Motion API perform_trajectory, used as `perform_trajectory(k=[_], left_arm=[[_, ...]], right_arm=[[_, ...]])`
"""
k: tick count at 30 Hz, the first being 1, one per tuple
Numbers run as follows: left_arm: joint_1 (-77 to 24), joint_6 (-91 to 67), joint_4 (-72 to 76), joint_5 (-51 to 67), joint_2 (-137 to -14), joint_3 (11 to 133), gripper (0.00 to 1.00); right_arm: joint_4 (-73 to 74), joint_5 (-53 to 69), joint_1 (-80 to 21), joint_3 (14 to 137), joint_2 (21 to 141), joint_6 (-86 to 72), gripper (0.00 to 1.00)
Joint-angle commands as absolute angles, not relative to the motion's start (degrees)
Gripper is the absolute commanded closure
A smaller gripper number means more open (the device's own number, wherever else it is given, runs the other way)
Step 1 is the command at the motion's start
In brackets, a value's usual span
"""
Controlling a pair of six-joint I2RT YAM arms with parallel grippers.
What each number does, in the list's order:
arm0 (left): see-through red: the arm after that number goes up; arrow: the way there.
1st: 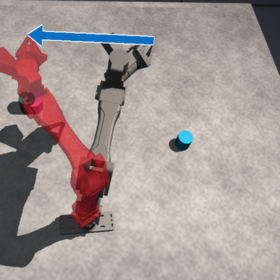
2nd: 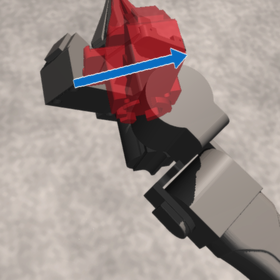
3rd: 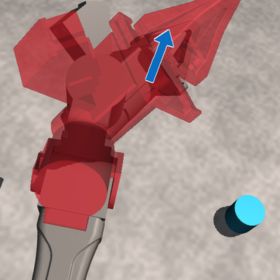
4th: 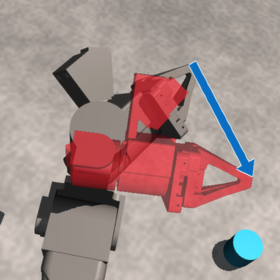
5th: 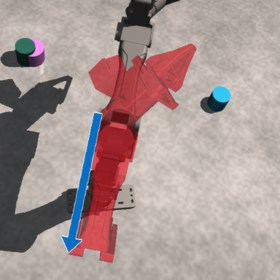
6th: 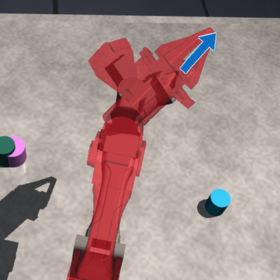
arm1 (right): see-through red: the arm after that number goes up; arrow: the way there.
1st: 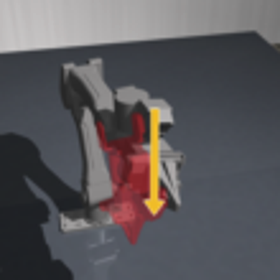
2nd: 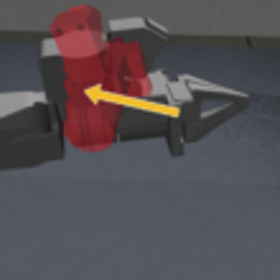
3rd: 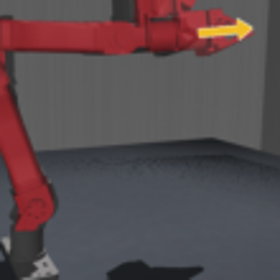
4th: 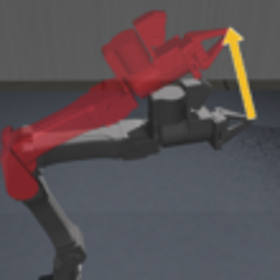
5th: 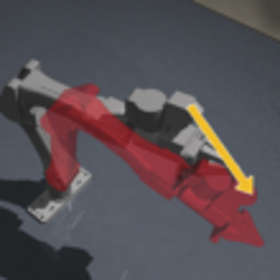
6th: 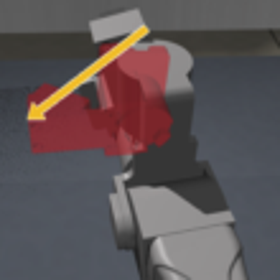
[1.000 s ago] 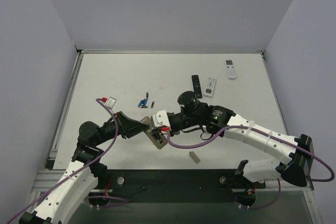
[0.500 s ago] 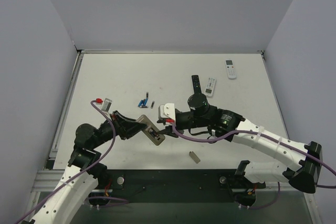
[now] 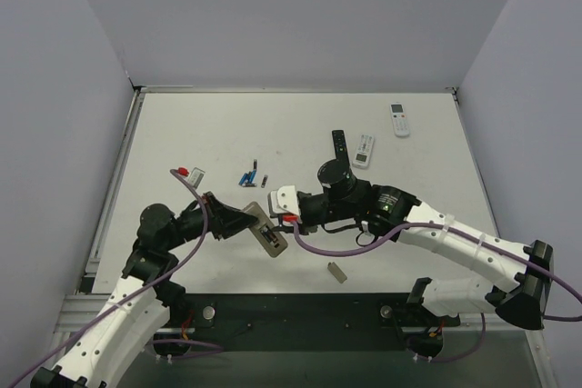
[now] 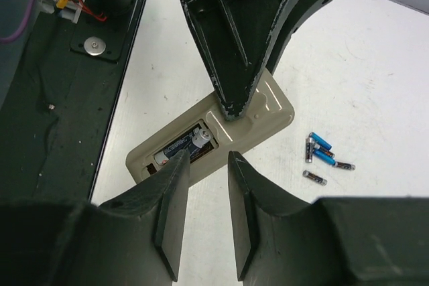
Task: Load the batteries into the remote control
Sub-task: Load the battery into the remote control.
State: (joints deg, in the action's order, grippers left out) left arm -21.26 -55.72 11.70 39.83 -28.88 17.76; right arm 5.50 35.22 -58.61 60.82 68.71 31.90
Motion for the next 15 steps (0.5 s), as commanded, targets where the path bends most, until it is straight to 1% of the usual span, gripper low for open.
perform_trajectory(k=[1,7,15], left_arm=[[-21.2,-56.2,13.6,43.7,-29.7,22.5,1.0],[-21.3,-56.5,13.7,46.0,-31.1,23.7,1.0],[-21.3,-56.8,14.1,46.6,-31.5,24.3,1.0]], right_arm=[[11.0,39.5,-59.5,65.7,70.7,38.6,0.75],[14.5,38.9,-60.7,68.3,72.7,42.4,0.81],[16.2,38.6,-61.4,70.4,73.9,44.5,0.82]])
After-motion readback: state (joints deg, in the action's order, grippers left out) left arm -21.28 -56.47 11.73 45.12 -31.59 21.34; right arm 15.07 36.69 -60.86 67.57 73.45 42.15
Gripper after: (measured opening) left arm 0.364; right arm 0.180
